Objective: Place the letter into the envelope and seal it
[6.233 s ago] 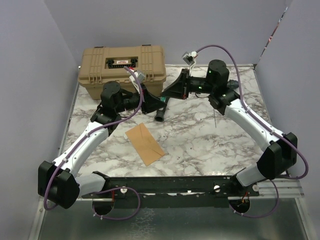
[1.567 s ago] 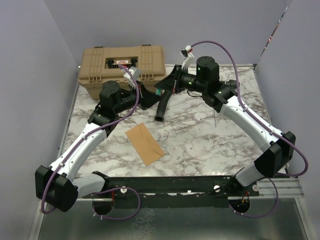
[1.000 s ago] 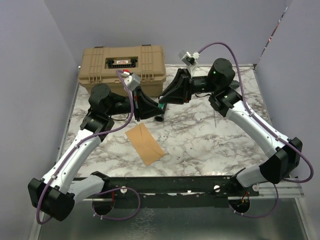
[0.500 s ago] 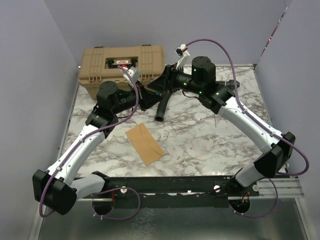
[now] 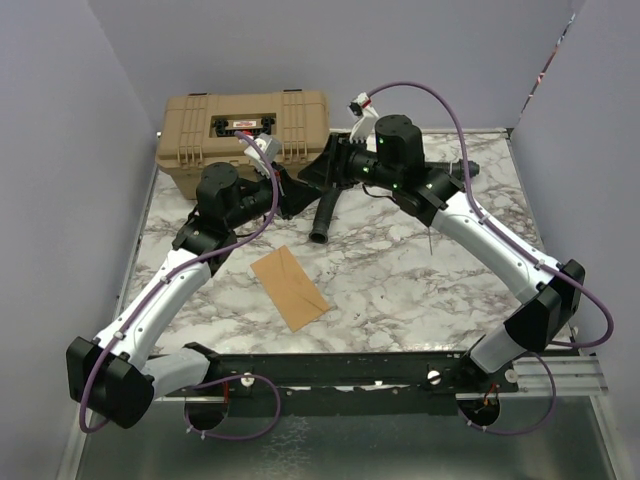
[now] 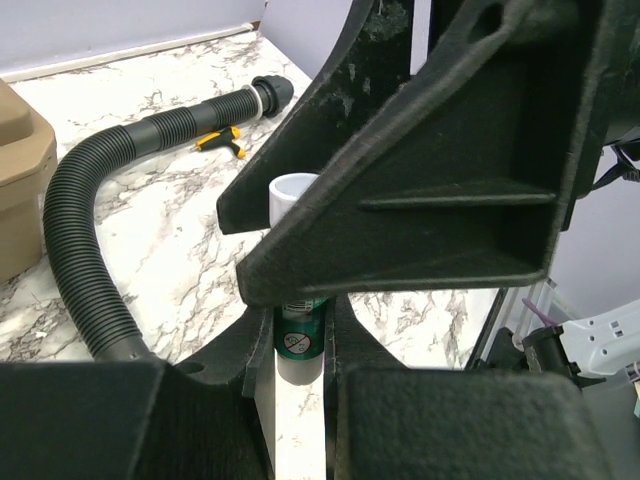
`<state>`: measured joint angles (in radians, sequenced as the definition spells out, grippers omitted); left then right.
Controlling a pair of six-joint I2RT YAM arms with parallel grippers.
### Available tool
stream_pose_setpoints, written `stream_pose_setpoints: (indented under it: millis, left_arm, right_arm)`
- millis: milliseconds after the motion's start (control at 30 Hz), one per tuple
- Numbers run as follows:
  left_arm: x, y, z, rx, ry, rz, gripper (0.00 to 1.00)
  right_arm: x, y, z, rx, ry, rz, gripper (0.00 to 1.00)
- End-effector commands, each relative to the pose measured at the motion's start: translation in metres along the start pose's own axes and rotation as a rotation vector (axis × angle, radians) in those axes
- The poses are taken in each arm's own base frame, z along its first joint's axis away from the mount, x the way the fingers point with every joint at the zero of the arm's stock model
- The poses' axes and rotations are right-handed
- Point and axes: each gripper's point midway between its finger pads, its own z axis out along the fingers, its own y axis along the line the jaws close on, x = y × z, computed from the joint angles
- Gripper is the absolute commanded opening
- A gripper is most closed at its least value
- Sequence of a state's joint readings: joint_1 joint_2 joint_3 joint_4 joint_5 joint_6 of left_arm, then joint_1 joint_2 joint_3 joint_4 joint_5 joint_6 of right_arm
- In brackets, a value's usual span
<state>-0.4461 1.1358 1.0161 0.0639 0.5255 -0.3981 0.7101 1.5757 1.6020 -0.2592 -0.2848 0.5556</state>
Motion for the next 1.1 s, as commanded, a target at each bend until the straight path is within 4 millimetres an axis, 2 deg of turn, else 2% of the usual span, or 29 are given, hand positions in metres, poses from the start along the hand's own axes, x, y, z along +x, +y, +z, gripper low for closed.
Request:
stream_pose_setpoints:
  millis: [0,67,300,333,433,467,500,567,633,733,833,933,1033,1067]
  left_arm:
    - [0.009,0.006,0.000,-0.015,0.021,0.006,0.00]
    - [0.010,0.005,0.000,-0.013,0.025,0.007,0.00]
    - [0.016,-0.001,0.001,0.031,0.057,-0.003,0.00]
    - [0.017,-0.003,0.001,0.043,0.063,-0.003,0.00]
    - [0.018,-0.016,-0.002,0.110,0.078,0.010,0.00]
    - [0.019,-0.022,-0.004,0.148,0.090,0.017,0.00]
    - [0.022,-0.031,-0.007,0.201,0.109,0.023,0.00]
    - [0.030,-0.048,-0.013,0.309,0.154,0.021,0.00]
    - [0.035,-0.056,-0.018,0.371,0.181,0.018,0.00]
    - [0.036,-0.066,-0.024,0.427,0.191,0.036,0.00]
    - [0.032,-0.077,-0.032,0.480,0.180,0.069,0.00]
    - [0.030,-0.086,-0.038,0.524,0.173,0.085,0.00]
    - [0.024,-0.080,-0.033,0.476,0.143,0.078,0.00]
    - [0.023,-0.077,-0.031,0.448,0.133,0.070,0.00]
  right_arm:
    - [-0.012,0.004,-0.004,0.005,-0.033,0.008,0.54]
    - [-0.011,0.004,-0.003,0.003,-0.028,0.016,0.53]
    - [-0.013,0.013,-0.005,-0.045,-0.041,-0.014,0.03]
    - [-0.014,0.016,-0.006,-0.061,-0.045,-0.027,0.01]
    - [-0.016,0.033,-0.013,-0.182,-0.053,-0.141,0.00]
    - [-0.015,0.045,-0.020,-0.268,-0.056,-0.208,0.00]
    - [-0.010,0.057,-0.029,-0.375,-0.051,-0.270,0.00]
    - [0.000,0.086,-0.060,-0.643,-0.070,-0.405,0.00]
    - [0.015,0.098,-0.078,-0.797,-0.051,-0.468,0.00]
    - [0.034,0.104,-0.087,-0.948,0.086,-0.475,0.01]
    - [0.043,0.110,-0.101,-1.037,0.142,-0.456,0.01]
    - [0.043,0.117,-0.111,-1.090,0.115,-0.465,0.01]
    - [0.031,0.116,-0.097,-1.020,0.088,-0.396,0.01]
    - [0.028,0.110,-0.086,-0.943,0.093,-0.336,0.09]
